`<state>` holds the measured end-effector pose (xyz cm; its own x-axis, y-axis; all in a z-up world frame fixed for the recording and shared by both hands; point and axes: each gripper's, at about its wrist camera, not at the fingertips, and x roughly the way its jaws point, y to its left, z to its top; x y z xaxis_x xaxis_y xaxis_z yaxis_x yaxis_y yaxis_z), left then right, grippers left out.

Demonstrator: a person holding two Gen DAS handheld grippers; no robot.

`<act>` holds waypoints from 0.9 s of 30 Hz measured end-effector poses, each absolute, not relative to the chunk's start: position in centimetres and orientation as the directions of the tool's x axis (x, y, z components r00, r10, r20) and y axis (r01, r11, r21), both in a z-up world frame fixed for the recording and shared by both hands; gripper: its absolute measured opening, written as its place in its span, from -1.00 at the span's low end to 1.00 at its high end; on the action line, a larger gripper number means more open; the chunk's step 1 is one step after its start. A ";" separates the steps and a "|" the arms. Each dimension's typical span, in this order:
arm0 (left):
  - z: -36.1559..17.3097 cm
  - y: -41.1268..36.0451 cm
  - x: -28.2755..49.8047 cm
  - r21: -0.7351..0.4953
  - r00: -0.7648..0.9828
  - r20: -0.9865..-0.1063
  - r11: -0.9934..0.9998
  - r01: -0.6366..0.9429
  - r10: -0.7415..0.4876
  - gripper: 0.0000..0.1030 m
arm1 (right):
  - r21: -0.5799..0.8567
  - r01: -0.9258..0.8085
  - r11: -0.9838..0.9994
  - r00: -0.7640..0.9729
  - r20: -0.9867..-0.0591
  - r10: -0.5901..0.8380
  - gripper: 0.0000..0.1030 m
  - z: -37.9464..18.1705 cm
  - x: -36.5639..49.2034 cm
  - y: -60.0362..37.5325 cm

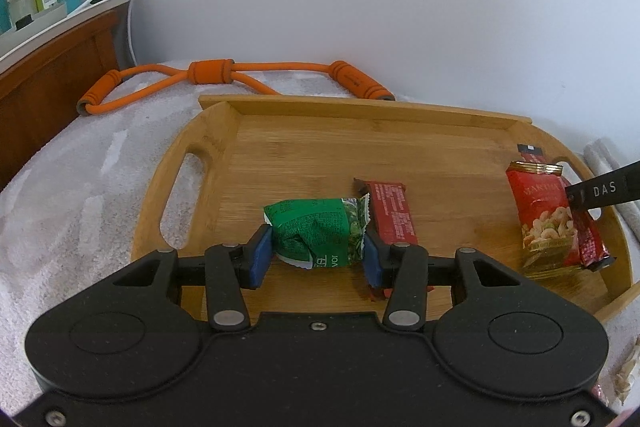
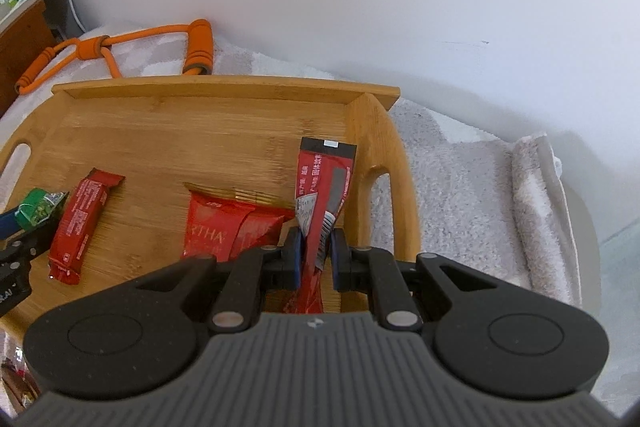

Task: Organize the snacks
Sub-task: 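Carry both snacks onto the bamboo tray and open both tools to release them, then withdraw both open tools from the tray toward the remaining snacks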

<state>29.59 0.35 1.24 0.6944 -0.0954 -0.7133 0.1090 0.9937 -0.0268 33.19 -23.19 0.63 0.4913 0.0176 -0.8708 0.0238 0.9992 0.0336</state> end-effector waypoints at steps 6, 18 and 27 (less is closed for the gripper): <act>1.4 0.4 29.4 -0.040 0.699 -0.708 0.994 0.099 -0.098 0.12 | 0.047 0.025 0.999 0.511 -0.859 0.028 -0.16 1.0 32.8 -23.3; 4.6 0.9 26.3 -0.053 0.732 -0.674 0.995 0.088 -0.100 0.80 | 0.092 -0.002 0.996 0.591 -0.803 0.076 0.34 5.2 29.2 -23.0; 7.8 1.1 21.2 -0.044 0.758 -0.643 0.993 0.111 -0.113 0.89 | 0.140 -0.044 0.989 0.653 -0.745 0.135 0.68 8.4 24.0 -21.9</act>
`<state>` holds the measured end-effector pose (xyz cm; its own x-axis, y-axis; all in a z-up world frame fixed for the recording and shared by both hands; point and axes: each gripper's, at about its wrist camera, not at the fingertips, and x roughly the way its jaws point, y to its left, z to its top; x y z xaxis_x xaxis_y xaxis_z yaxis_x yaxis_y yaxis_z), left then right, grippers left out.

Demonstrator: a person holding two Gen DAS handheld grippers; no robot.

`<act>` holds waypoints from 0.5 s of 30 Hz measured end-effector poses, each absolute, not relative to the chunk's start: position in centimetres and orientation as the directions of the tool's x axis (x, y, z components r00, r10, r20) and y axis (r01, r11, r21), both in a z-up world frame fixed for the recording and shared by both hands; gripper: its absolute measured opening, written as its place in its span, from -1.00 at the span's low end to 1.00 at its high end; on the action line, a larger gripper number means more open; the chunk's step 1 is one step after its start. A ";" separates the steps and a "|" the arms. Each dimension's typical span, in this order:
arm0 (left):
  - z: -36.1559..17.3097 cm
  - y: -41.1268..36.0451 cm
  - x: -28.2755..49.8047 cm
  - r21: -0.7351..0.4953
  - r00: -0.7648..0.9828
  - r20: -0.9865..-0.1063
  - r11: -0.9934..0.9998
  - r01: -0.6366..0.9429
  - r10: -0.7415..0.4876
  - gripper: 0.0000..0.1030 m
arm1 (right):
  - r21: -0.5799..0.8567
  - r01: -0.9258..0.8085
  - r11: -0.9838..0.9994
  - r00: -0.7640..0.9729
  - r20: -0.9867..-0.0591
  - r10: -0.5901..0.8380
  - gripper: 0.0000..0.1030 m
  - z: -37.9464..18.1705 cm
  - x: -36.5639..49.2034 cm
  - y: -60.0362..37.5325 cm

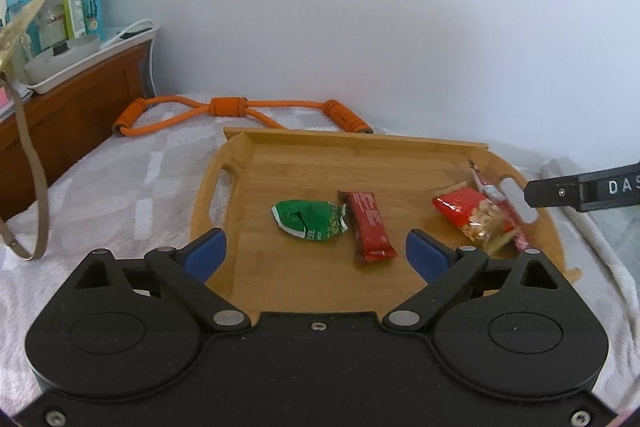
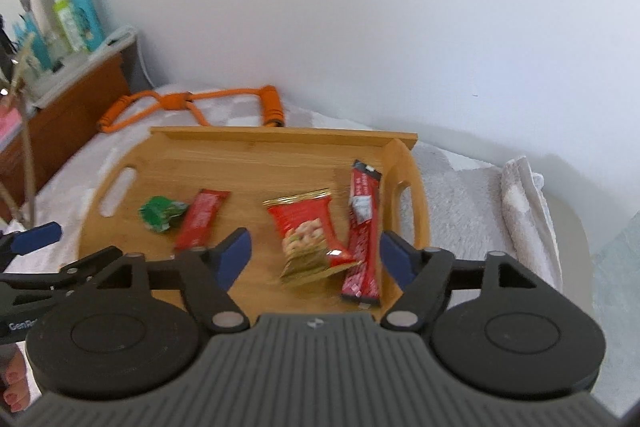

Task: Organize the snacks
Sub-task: 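Withdraw both open tools from the tray toward the remaining snacks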

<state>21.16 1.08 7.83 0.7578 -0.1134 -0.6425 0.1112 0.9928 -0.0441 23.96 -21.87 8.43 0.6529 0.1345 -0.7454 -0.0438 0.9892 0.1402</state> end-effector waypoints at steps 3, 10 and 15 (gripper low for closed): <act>8.4 1.3 19.1 -0.041 0.766 -0.632 0.992 0.120 -0.119 0.93 | 0.162 -0.066 0.985 0.667 -0.727 0.164 0.78 8.6 21.5 -21.7; 8.2 2.0 14.0 -0.057 0.772 -0.617 0.987 0.149 -0.153 0.99 | 0.156 -0.102 0.982 0.711 -0.679 0.182 1.00 8.2 15.8 -22.0; 6.7 2.2 11.4 -0.035 0.766 -0.626 0.987 0.157 -0.145 0.99 | 0.129 -0.083 0.988 0.736 -0.661 0.148 1.00 7.1 12.9 -22.9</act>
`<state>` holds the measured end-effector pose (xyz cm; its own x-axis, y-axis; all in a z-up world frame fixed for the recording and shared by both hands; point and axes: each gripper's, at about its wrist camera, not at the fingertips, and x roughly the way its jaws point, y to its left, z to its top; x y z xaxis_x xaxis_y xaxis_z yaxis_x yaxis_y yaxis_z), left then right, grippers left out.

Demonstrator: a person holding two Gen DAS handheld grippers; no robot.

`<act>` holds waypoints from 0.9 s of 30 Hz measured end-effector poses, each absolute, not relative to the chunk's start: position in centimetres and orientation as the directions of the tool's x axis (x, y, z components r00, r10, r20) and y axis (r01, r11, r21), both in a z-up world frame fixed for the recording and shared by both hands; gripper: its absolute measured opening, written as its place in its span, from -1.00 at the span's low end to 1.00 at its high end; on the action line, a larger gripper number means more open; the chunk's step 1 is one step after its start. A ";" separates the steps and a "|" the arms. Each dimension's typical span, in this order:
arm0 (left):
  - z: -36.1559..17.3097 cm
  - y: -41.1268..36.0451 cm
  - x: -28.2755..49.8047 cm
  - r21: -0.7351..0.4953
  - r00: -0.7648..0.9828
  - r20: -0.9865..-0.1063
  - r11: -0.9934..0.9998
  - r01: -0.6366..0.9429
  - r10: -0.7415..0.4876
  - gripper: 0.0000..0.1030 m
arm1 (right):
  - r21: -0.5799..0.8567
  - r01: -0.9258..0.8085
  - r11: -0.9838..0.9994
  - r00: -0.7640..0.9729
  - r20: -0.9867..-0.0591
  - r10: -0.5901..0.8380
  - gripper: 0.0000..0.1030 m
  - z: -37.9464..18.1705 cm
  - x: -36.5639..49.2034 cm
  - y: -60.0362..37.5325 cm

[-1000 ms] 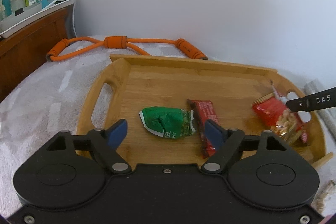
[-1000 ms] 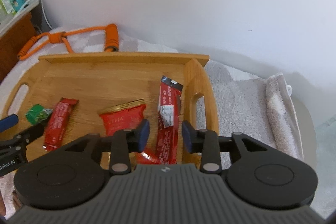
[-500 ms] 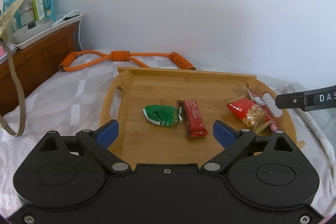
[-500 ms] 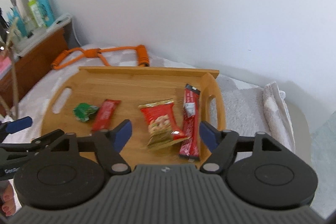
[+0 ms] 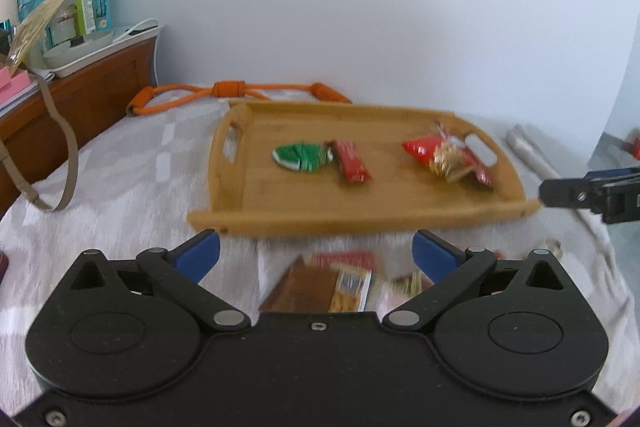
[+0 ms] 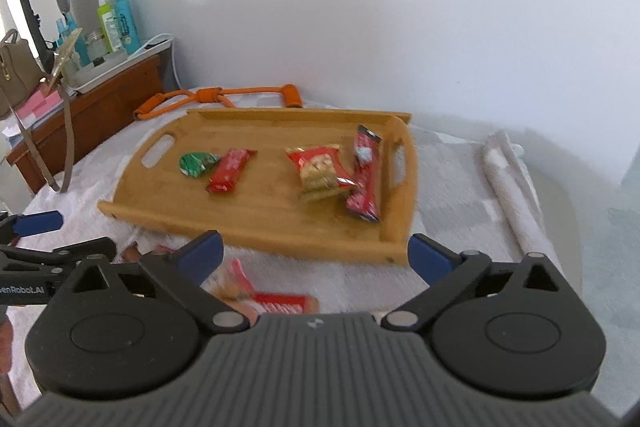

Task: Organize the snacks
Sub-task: 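Withdraw both open tools from the tray toward the remaining snacks, then grasp the brown almond packet with the left tool while the right tool grasps the clear cookie packet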

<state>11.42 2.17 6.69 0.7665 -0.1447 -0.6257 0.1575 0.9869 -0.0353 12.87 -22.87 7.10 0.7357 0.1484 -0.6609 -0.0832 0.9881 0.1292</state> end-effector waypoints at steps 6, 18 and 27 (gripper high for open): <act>3.9 2.6 9.9 -0.027 0.754 -0.646 0.991 0.133 -0.119 0.99 | 0.094 -0.047 0.995 0.748 -0.656 0.097 1.00 4.8 10.6 -24.4; 0.5 2.0 9.8 0.020 0.750 -0.657 0.993 0.116 -0.074 0.99 | 0.047 -0.027 0.999 0.731 -0.681 0.052 1.00 0.2 10.3 -25.1; -0.9 1.8 11.9 -0.002 0.731 -0.681 0.998 0.058 -0.044 0.99 | 0.062 -0.053 0.997 0.713 -0.697 0.081 1.00 -1.6 11.5 -24.5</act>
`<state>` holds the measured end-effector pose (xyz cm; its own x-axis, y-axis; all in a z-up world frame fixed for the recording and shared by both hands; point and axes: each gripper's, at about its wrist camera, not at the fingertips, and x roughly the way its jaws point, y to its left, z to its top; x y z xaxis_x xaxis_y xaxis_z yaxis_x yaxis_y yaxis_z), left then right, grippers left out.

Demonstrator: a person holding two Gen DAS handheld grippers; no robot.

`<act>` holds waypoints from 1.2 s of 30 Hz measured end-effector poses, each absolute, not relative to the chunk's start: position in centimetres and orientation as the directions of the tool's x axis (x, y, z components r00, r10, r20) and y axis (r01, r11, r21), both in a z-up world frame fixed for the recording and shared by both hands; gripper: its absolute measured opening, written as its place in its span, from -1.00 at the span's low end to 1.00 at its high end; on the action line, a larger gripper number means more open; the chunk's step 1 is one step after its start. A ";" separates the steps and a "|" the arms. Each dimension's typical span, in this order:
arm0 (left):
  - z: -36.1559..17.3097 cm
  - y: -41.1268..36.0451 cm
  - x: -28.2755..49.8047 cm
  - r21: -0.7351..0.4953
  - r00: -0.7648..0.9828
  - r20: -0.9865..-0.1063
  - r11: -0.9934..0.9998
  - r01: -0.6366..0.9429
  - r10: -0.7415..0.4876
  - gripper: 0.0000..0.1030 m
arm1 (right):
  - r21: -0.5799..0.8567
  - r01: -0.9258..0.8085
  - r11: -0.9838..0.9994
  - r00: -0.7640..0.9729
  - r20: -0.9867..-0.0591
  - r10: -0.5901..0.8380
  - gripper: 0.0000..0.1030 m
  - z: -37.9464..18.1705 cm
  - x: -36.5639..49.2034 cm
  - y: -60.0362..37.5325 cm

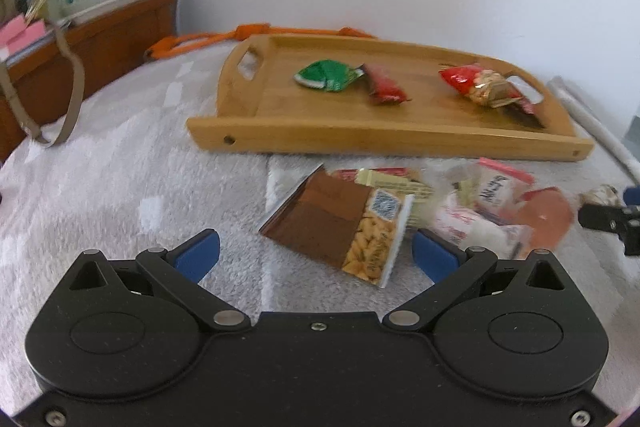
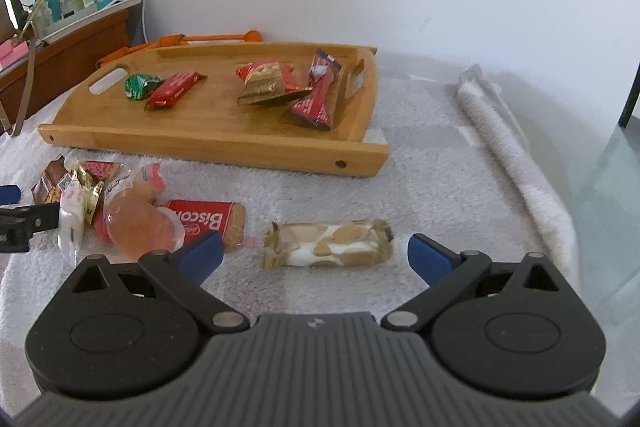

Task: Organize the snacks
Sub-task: 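Grasp the brown almond packet with the left tool while the right tool grasps the clear cookie packet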

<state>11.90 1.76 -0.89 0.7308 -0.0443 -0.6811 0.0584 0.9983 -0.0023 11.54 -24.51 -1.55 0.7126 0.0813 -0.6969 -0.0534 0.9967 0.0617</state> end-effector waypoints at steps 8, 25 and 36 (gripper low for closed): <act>-1.2 2.2 12.3 -0.016 0.737 -0.674 0.998 0.054 -0.051 1.00 | 0.068 -0.074 0.995 0.720 -0.687 0.100 1.00 -2.4 11.5 -24.0; -1.2 2.0 12.2 -0.001 0.749 -0.660 0.998 0.070 -0.053 0.71 | 0.105 -0.037 0.994 0.765 -0.637 0.096 1.00 -2.3 11.2 -24.5; -0.6 1.9 12.0 -0.008 0.749 -0.659 0.996 0.084 -0.068 0.22 | 0.063 -0.082 0.995 0.762 -0.640 0.104 0.41 -1.6 11.9 -24.0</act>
